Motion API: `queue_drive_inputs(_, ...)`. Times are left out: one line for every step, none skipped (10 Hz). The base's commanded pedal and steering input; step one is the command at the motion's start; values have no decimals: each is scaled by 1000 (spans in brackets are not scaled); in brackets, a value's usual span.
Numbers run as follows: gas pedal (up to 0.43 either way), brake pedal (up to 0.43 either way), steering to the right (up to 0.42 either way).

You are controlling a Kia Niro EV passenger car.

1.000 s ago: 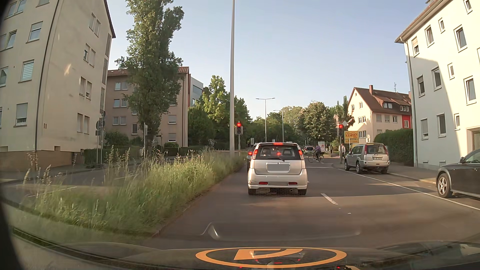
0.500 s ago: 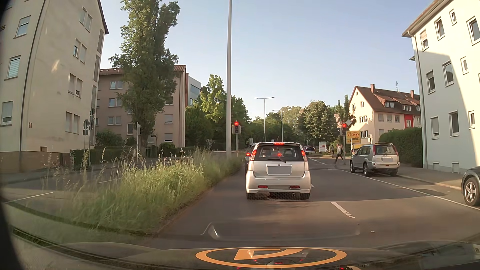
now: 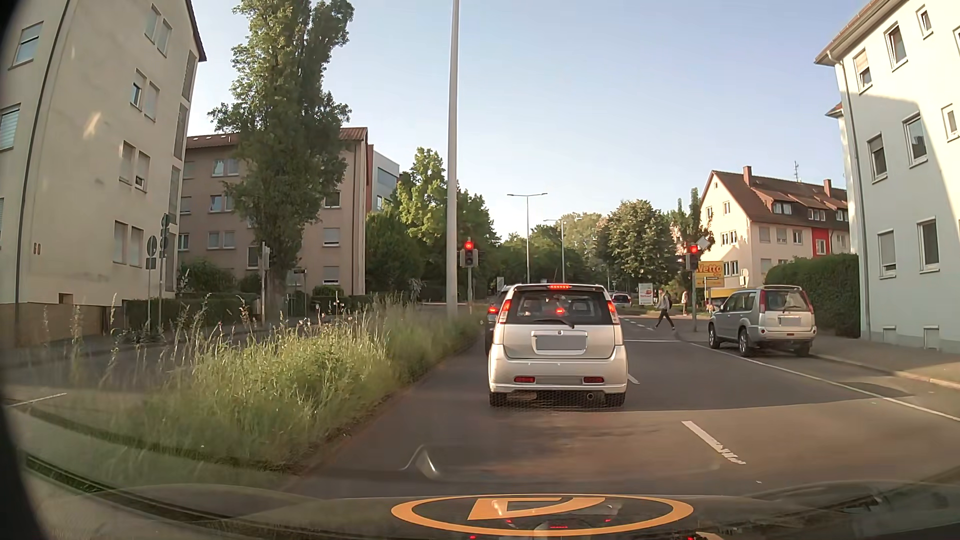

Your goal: Follow the waypoints while adhering to traffic rules and regulations

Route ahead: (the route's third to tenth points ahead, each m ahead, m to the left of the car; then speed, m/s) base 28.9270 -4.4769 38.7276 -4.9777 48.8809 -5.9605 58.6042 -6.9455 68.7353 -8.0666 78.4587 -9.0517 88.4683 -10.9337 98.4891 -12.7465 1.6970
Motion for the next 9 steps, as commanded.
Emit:
queue_drive_inputs(0,6,10)
queue_drive_inputs(0,0,10)
queue_drive_inputs(0,0,10)
queue_drive_inputs(0,0,10)
queue_drive_inputs(0,0,9)
queue_drive_inputs(0,0,9)
queue_drive_inputs(0,0,9)
queue_drive_inputs(0,0,8)
queue_drive_inputs(0,0,8)
